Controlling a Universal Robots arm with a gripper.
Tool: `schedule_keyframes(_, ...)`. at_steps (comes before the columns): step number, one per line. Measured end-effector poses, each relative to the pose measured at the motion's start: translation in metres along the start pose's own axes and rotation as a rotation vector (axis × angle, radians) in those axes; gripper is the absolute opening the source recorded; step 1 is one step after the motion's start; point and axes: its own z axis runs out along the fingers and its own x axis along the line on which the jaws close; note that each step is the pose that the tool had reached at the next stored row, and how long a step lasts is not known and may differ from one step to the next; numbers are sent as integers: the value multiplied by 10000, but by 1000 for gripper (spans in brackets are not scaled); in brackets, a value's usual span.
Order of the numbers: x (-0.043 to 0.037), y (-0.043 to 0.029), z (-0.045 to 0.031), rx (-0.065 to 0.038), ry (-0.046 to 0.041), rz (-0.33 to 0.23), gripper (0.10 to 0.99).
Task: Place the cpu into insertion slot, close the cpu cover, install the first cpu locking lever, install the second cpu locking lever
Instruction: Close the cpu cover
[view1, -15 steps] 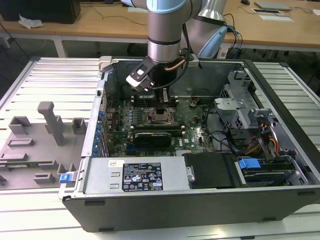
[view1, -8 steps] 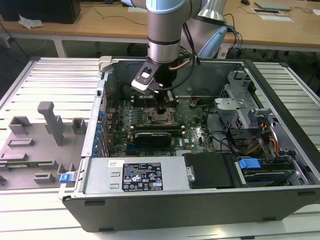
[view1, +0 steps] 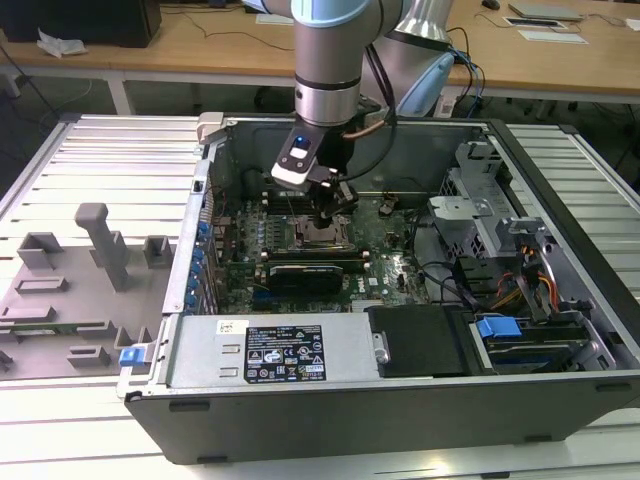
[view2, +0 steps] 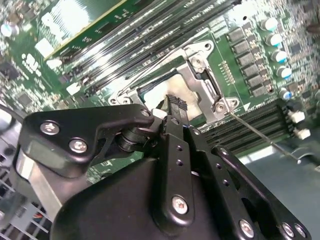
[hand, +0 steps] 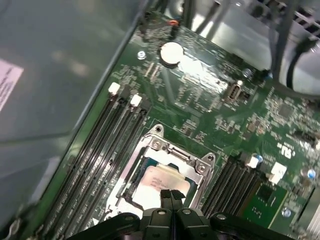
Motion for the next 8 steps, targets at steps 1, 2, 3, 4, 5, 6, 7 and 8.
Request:
schedule_keyframes(1,0,0,0,-7,-4,-153,106)
schedule_keyframes(2,0,0,0,-19,-10,-447,106)
schedule_keyframes(3,0,0,0,-28,-15,-637,106)
schedule_keyframes(4,0,0,0,-34,-19,-796,106)
schedule_keyframes(5,0,0,0,-48,-27,-1117,106)
schedule_keyframes(6,0,0,0,-56,-33,-1296,106)
schedule_keyframes(7,0,0,0,-66,-39,-1531,106)
schedule_keyframes(8,0,0,0,-85,-51,-2006,106)
